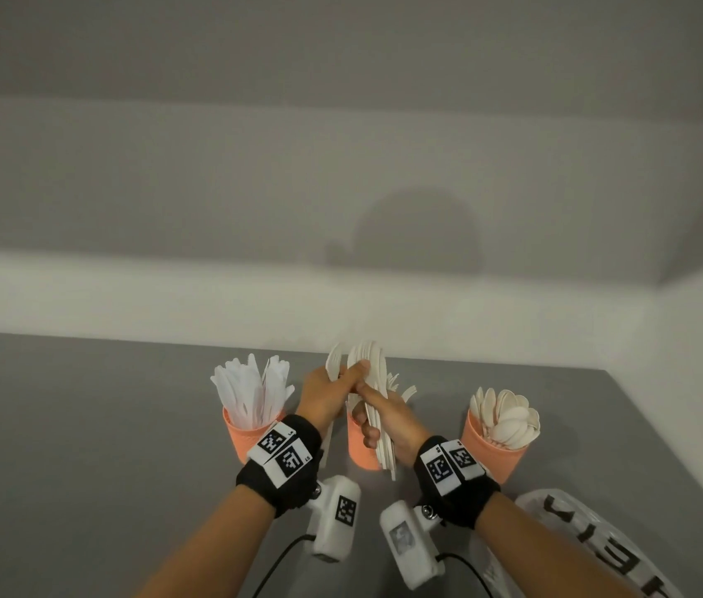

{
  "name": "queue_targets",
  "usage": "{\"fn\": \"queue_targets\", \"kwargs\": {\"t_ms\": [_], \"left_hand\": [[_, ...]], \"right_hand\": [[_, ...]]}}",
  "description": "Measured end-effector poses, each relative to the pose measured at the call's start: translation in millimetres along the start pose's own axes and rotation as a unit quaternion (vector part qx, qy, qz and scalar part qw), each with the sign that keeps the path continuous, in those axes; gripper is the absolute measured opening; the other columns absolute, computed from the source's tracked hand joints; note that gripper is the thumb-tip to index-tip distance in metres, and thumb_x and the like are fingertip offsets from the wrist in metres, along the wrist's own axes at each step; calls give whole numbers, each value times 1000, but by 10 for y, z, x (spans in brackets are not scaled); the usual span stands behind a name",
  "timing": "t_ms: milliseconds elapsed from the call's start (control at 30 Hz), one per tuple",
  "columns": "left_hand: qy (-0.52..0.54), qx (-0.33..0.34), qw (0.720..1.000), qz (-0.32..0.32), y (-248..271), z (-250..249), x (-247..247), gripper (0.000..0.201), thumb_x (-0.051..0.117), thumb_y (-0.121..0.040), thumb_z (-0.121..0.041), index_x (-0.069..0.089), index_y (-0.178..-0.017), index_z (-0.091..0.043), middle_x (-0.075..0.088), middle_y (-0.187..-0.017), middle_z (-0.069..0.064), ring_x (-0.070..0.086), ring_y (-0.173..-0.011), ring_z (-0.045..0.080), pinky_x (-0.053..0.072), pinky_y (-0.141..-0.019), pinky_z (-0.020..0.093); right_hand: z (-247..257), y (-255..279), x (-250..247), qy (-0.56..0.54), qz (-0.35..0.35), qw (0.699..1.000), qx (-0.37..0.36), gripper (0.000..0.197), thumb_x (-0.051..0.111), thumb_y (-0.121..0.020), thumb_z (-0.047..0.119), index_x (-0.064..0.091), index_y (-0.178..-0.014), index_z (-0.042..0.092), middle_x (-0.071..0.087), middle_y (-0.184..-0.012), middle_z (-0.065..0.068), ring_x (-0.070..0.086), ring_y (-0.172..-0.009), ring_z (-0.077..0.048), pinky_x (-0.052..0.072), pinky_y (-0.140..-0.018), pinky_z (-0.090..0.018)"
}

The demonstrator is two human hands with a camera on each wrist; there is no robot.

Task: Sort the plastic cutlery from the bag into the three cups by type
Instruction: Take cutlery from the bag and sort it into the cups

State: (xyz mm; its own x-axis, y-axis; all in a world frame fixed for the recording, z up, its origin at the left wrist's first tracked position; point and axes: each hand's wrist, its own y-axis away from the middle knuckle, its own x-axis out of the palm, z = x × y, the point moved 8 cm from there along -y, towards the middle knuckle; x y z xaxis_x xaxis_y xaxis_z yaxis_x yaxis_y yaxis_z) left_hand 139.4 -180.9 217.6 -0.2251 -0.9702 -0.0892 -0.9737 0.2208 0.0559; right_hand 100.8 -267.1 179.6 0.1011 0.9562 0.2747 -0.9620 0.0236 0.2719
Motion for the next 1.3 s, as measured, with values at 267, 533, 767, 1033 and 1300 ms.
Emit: {"fn": "queue_targets", "kwargs": {"t_ms": [267,533,767,1033,1300], "left_hand": [[-58,28,997,-37,13,0,-3,34,45,-94,-14,51,-60,-11,48,-43,-2,46,-41,9,38,-43,15],[108,7,984,-142,-96,-19,-239,32,27,-101,-32,44,-84,-13,55,-63,8,54,-55,22,48,-61,34],[66,-38,994,-74,-128,25,-217,25,51,-93,-22,42,-71,-16,33,-53,0,28,-29,3,26,-33,15],[-9,-75,995,61,102,25,84,26,61,-88,-22,56,-68,-8,56,-47,-6,36,-24,0,27,-31,9],[-2,-49,999,16,-17,39,54,27,56,-90,-23,58,-69,-7,56,-64,3,41,-29,-1,32,-39,15]], "right_hand": [[-24,18,35,-34,26,999,21,23,46,-97,28,56,-86,11,55,-50,-1,41,-30,-8,35,-34,-16],[-96,50,-35,-18,59,996,62,25,40,-98,27,56,-113,17,63,-71,-8,59,-48,-14,53,-48,-25],[-164,3,-101,0,56,995,83,27,40,-95,24,57,-115,21,53,-58,-4,51,-43,-13,53,-50,-26],[-153,24,-118,36,72,992,98,28,33,-93,23,48,-74,10,49,-41,6,37,-31,-6,36,-39,-18],[-129,45,-90,17,104,988,115,38,29,-96,25,57,-98,0,70,-62,-4,64,-52,-13,56,-54,-25]]}}
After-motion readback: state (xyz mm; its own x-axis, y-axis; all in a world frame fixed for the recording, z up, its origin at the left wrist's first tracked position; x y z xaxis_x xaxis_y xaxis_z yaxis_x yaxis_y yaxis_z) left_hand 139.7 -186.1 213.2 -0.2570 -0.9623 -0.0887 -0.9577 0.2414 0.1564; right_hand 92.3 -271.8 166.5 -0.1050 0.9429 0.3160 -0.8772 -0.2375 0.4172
